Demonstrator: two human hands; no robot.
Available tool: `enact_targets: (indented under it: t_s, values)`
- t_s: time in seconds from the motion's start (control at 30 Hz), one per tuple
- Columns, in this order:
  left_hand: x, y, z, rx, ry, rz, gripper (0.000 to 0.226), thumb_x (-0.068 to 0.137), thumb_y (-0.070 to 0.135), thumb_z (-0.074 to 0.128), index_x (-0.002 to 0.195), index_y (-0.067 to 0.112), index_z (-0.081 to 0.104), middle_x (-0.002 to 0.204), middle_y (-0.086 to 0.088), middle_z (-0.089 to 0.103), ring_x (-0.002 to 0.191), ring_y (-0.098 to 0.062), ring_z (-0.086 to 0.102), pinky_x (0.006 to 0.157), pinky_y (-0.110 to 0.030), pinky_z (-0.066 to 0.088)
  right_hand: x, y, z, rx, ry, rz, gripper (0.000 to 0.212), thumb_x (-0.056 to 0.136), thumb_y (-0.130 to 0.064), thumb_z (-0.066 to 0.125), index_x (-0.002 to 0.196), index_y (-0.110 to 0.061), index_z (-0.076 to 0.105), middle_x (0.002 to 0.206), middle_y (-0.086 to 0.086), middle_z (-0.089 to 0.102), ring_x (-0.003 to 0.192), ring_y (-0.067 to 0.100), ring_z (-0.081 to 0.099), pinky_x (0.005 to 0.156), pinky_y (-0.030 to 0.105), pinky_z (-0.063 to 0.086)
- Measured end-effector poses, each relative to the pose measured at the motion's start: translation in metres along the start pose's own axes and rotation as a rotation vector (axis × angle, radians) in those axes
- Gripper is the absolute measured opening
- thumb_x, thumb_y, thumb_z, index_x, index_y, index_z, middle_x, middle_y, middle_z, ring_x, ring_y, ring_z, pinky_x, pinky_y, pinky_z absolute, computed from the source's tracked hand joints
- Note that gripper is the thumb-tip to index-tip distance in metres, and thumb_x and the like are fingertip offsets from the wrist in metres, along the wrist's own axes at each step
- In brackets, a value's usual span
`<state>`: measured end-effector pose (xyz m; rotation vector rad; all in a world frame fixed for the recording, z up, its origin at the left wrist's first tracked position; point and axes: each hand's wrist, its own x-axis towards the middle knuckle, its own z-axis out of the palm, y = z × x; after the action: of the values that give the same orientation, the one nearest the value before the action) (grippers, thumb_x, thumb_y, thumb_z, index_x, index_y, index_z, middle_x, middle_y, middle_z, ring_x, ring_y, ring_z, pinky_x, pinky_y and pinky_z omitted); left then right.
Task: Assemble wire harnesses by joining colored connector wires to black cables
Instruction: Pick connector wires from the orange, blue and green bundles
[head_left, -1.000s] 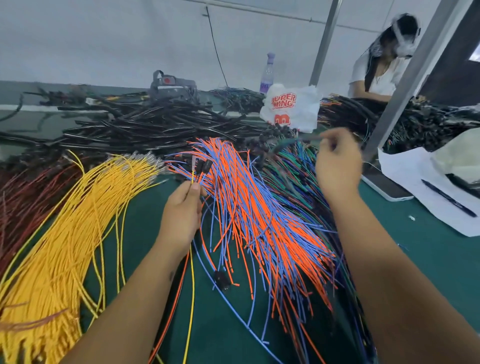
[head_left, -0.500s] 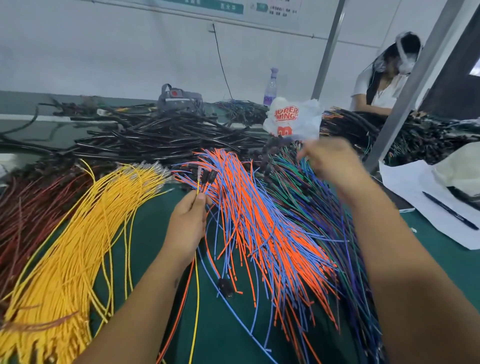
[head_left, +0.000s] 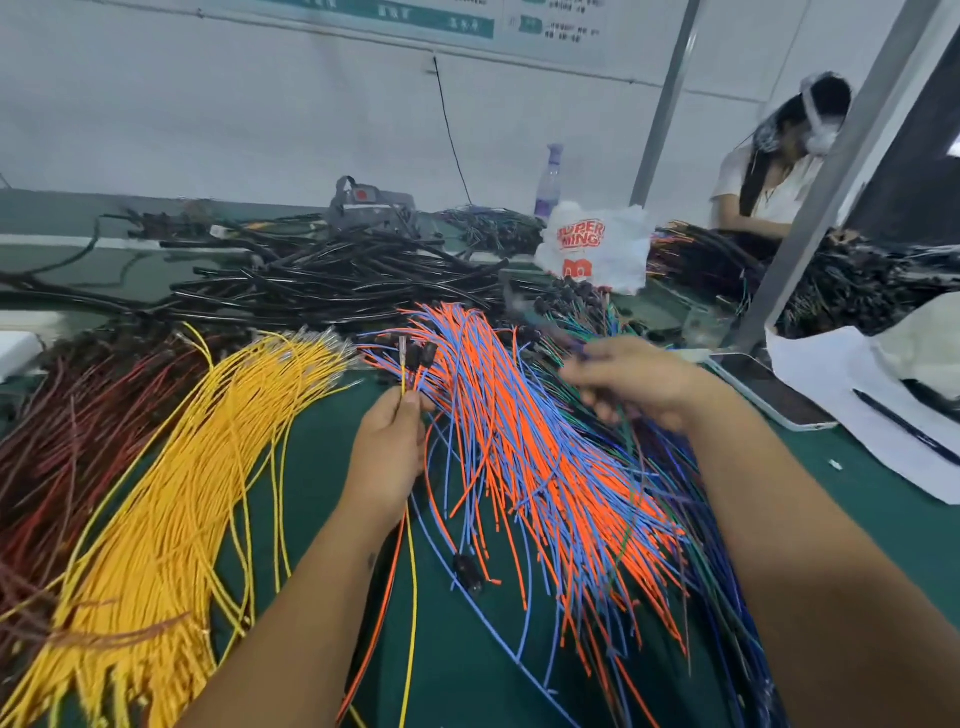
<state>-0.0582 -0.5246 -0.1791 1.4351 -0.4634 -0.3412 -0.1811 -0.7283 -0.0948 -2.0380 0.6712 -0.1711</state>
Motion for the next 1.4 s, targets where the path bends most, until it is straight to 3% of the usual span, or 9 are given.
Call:
enact_targets:
  t_s: [0.17, 0.37, 0.47, 0.63, 0.77, 0.93, 1.07, 1.27, 1.4]
  values:
    - [-0.001, 0.008, -0.003, 0.013, 0.02, -0.065, 0.028, 0.104, 0.021, 0.032, 0.085, 0.013, 0.051, 0.047, 0.01, 0.03, 0.038, -0.006, 0.023, 0.039, -0.019, 0.02, -0.011, -0.001, -0.006, -0.075, -0.238, 0.032, 0.02, 0.099, -0.021, 0.053, 0.085, -0.01, 0.062, 0.052, -0.003, 0.035, 0.04, 0.009, 0.026, 0.041, 0.017, 0.02]
    - [0.003, 0.048, -0.023, -0.132, -0.026, -0.173, 0.032, 0.106, 0.02, 0.03, 0.081, 0.014, 0.049, 0.043, 0.009, 0.027, 0.033, -0.004, 0.019, 0.037, -0.011, 0.014, -0.019, -0.073, -0.022, -0.046, 0.337, -0.161, 0.024, 0.098, -0.014, 0.045, 0.08, -0.012, 0.062, 0.038, -0.009, 0.041, 0.027, 0.004, 0.032, 0.03, 0.013, 0.024]
    - [0.01, 0.078, -0.047, -0.225, -0.024, -0.124, 0.033, 0.106, 0.018, 0.029, 0.078, 0.016, 0.046, 0.037, 0.012, 0.026, 0.029, -0.001, 0.019, 0.034, -0.007, 0.014, -0.01, -0.114, -0.025, -0.163, 0.62, -0.335, 0.026, 0.096, -0.012, 0.041, 0.076, -0.025, 0.053, 0.055, -0.011, 0.048, 0.045, -0.002, 0.048, 0.049, 0.011, 0.038]
    - [0.022, 0.107, -0.101, -0.406, -0.017, -0.135, 0.03, 0.105, 0.02, 0.029, 0.079, 0.018, 0.043, 0.039, 0.011, 0.025, 0.029, 0.0, 0.02, 0.026, -0.012, 0.015, -0.004, -0.165, -0.004, 0.057, 0.768, -0.674, 0.028, 0.095, -0.015, 0.039, 0.079, -0.025, 0.059, 0.051, -0.011, 0.049, 0.048, 0.003, 0.045, 0.051, 0.016, 0.035]
    - [0.037, 0.098, -0.126, -0.533, 0.04, -0.166, 0.032, 0.106, 0.023, 0.029, 0.077, 0.019, 0.043, 0.041, 0.011, 0.023, 0.03, 0.0, 0.018, 0.028, -0.012, 0.014, -0.012, -0.169, 0.058, 0.088, 0.576, -0.796, 0.025, 0.094, -0.016, 0.044, 0.079, -0.022, 0.063, 0.046, -0.01, 0.049, 0.046, 0.007, 0.044, 0.048, 0.024, 0.032]
    - [0.035, 0.037, -0.116, -0.257, 0.191, -0.24, 0.033, 0.106, 0.019, 0.028, 0.075, 0.018, 0.041, 0.033, 0.009, 0.027, 0.025, -0.002, 0.02, 0.029, -0.009, 0.014, -0.017, -0.109, 0.122, -0.591, -0.643, 0.025, 0.021, 0.104, -0.016, 0.039, 0.117, -0.003, 0.05, 0.091, 0.023, 0.061, 0.065, 0.029, 0.061, 0.056, 0.035, 0.052]
    - [0.035, 0.016, -0.119, -0.307, 0.214, -0.201, 0.034, 0.106, 0.017, 0.028, 0.075, 0.016, 0.041, 0.035, 0.01, 0.023, 0.027, -0.002, 0.017, 0.033, -0.007, 0.013, -0.008, -0.09, 0.143, -0.59, -0.858, 0.167, 0.044, 0.104, -0.036, 0.037, 0.122, 0.001, 0.055, 0.098, 0.019, 0.061, 0.073, 0.029, 0.063, 0.064, 0.041, 0.056]
    - [0.033, 0.017, -0.125, -0.362, 0.204, -0.199, 0.032, 0.106, 0.019, 0.03, 0.077, 0.016, 0.043, 0.038, 0.012, 0.025, 0.029, -0.001, 0.02, 0.031, -0.009, 0.015, 0.026, -0.103, 0.18, -0.661, -0.403, -0.112, 0.055, 0.099, -0.051, 0.04, 0.093, -0.001, 0.064, 0.078, 0.014, 0.068, 0.05, 0.023, 0.062, 0.046, 0.022, 0.047]
    - [0.034, 0.015, -0.124, -0.303, 0.209, -0.215, 0.033, 0.106, 0.022, 0.032, 0.077, 0.016, 0.046, 0.039, 0.01, 0.028, 0.03, -0.003, 0.021, 0.034, -0.01, 0.017, 0.036, -0.085, 0.231, -0.738, -0.048, -0.258, 0.047, 0.089, -0.064, 0.046, 0.085, -0.017, 0.054, 0.096, 0.01, 0.067, 0.094, 0.03, 0.065, 0.064, 0.032, 0.039]
